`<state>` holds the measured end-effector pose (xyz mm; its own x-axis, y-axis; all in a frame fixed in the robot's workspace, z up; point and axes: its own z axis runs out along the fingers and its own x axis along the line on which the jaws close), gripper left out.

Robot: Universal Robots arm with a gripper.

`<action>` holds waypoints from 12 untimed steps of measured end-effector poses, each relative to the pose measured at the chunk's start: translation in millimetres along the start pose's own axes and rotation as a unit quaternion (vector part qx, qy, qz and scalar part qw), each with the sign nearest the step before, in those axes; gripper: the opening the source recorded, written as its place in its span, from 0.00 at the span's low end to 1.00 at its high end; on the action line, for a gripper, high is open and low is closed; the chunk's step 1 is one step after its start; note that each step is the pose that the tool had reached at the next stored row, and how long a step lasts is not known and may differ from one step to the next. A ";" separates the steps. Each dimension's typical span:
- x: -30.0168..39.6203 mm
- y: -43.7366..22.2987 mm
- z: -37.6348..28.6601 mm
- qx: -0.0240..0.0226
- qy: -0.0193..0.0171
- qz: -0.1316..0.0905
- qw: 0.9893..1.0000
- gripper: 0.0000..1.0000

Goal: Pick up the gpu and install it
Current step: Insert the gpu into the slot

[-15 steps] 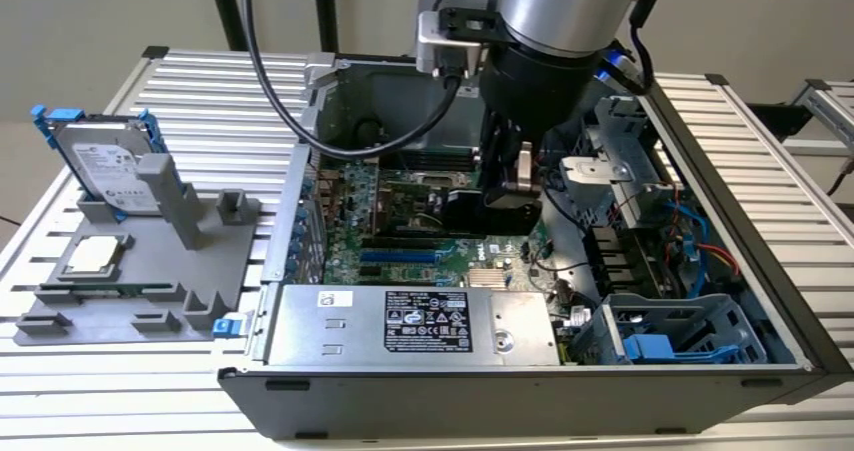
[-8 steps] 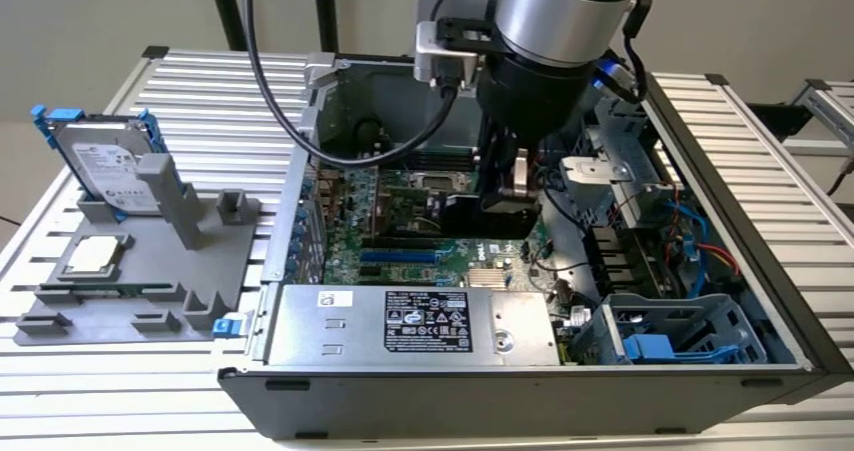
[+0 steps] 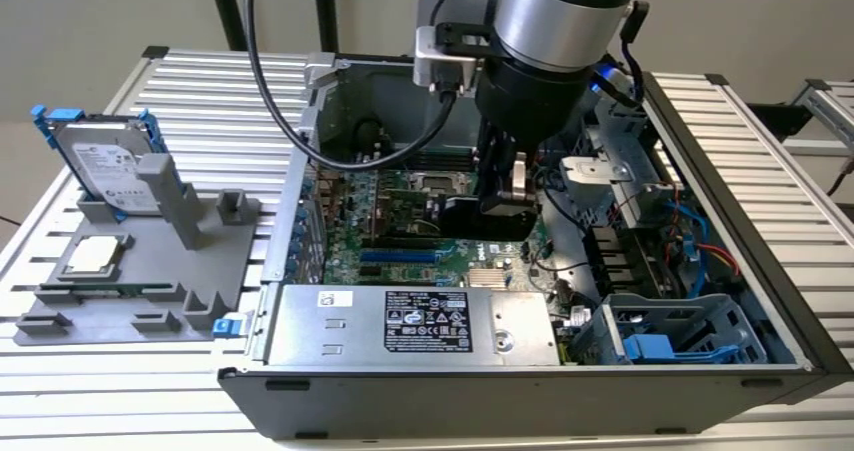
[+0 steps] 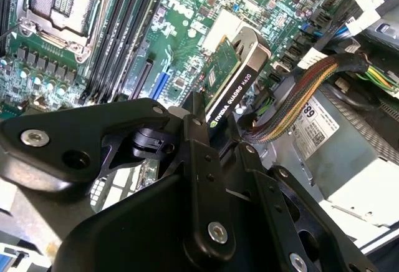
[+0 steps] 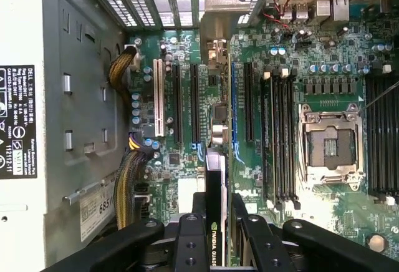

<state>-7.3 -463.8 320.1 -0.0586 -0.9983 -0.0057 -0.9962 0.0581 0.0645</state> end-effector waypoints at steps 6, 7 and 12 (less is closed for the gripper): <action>-0.1 -0.1 1.2 0.000 0.000 0.000 1.000 0.00; 0.0 -0.1 1.7 0.000 0.000 0.000 1.000 0.00; 0.0 -0.4 5.2 0.000 0.000 0.000 1.000 0.00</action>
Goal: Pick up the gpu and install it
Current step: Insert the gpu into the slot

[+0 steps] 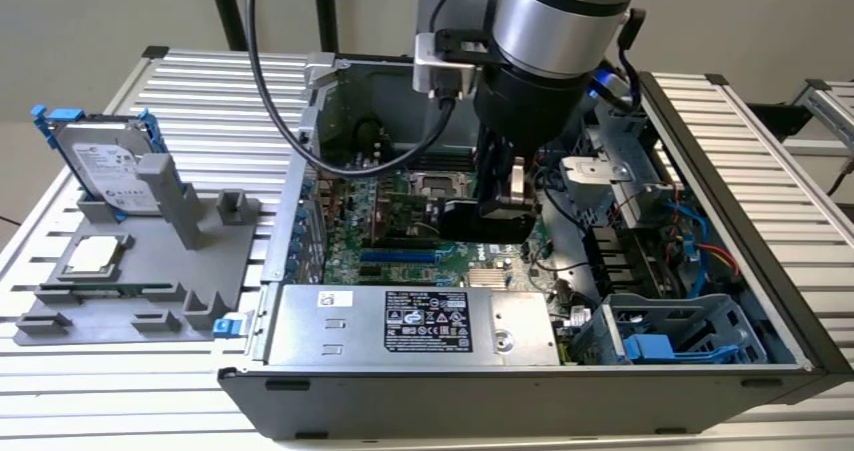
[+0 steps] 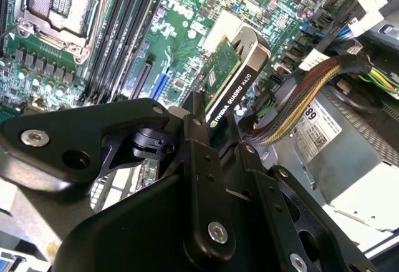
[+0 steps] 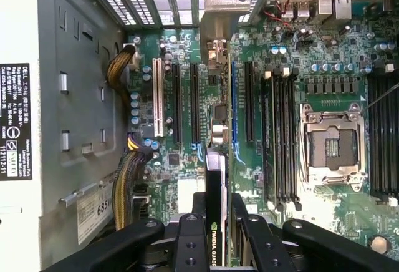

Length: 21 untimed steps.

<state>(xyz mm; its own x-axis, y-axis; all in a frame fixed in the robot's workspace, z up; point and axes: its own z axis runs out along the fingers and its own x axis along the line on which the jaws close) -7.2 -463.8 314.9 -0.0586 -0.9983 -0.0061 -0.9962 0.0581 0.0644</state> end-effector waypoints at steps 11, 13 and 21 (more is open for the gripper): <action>0.1 0.3 4.0 0.000 0.000 0.000 1.000 0.00; 0.1 0.4 4.7 0.000 0.000 0.000 1.000 0.00; 0.1 0.8 6.4 0.000 0.000 0.000 1.000 0.00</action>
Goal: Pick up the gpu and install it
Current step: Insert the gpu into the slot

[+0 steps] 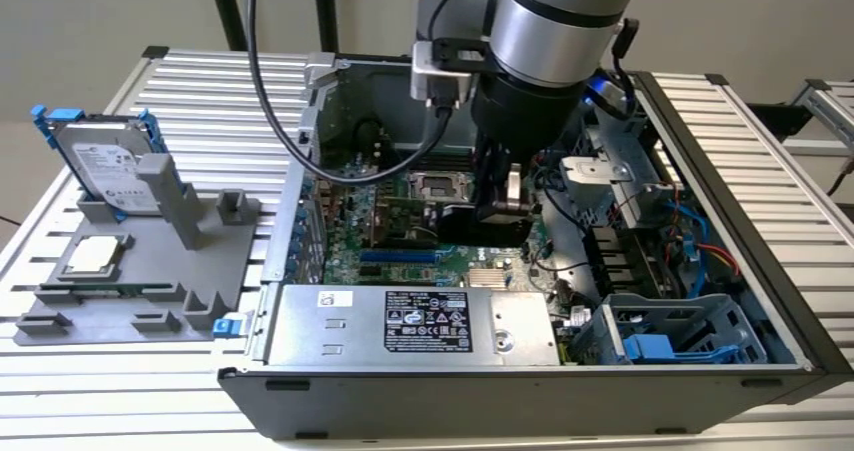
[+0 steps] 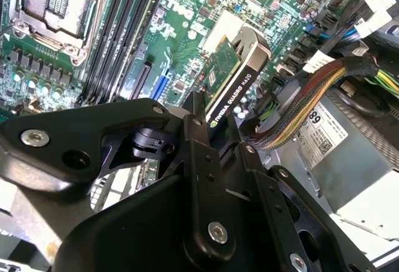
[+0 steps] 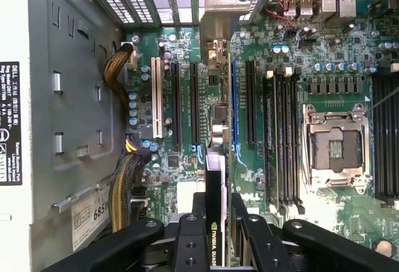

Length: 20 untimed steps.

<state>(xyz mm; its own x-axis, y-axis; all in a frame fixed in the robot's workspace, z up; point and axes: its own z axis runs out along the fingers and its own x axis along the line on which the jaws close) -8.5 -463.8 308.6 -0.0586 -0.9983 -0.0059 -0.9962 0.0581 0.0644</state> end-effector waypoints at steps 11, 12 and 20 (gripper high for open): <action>0.2 6.7 6.8 0.001 0.000 0.000 1.000 0.00; 0.1 7.3 7.7 0.001 0.000 0.000 1.000 0.00; -0.5 11.6 12.9 0.002 0.000 0.000 1.000 0.00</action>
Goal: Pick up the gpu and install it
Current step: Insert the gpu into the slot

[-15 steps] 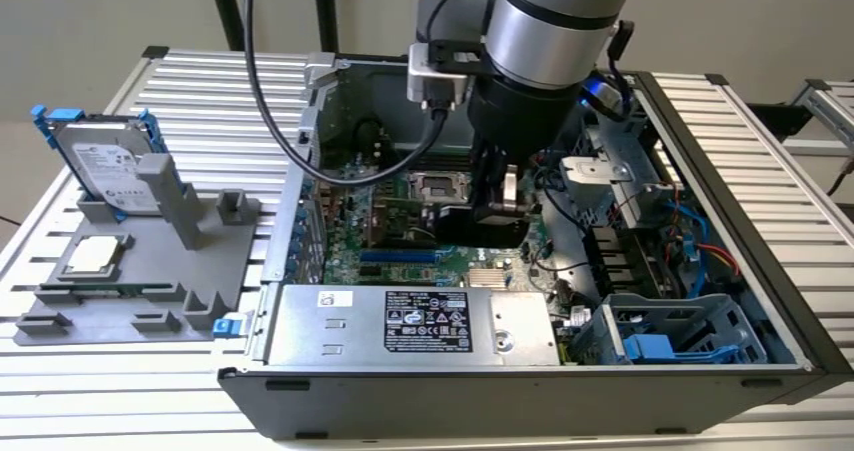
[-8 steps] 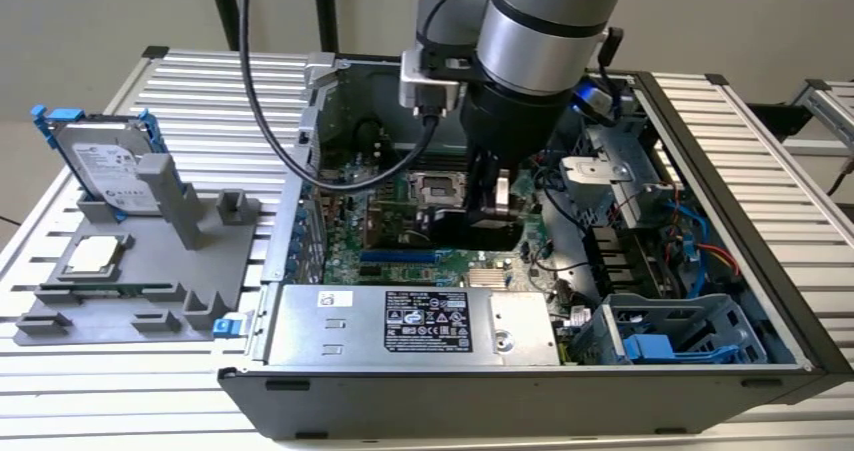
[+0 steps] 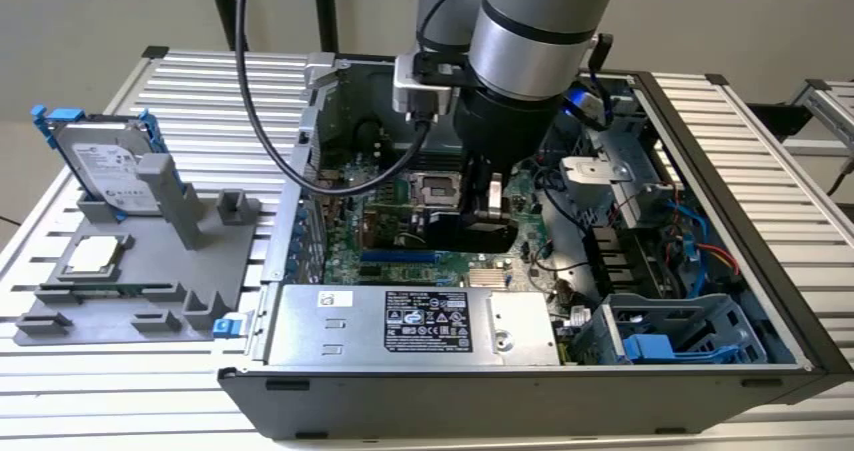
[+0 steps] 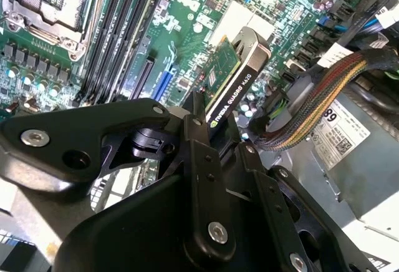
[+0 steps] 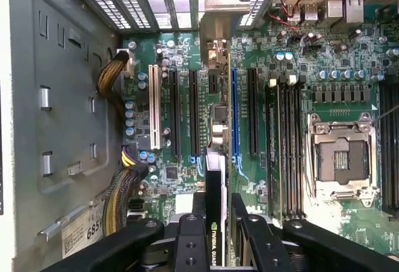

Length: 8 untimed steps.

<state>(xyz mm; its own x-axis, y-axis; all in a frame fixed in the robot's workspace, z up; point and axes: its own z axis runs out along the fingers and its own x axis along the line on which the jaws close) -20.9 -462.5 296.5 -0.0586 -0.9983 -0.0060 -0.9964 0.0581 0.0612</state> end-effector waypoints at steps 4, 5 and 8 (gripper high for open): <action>-1.5 2.2 2.0 0.000 0.000 -0.002 1.000 0.00; -2.3 2.6 2.5 0.000 0.000 -0.003 1.000 0.00; -5.4 4.5 4.6 0.001 0.000 -0.005 1.000 0.00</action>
<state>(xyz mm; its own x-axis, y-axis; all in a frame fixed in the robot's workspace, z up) -25.3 -456.8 292.3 -0.0486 -0.9988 -0.0063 -0.9970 0.0481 0.0600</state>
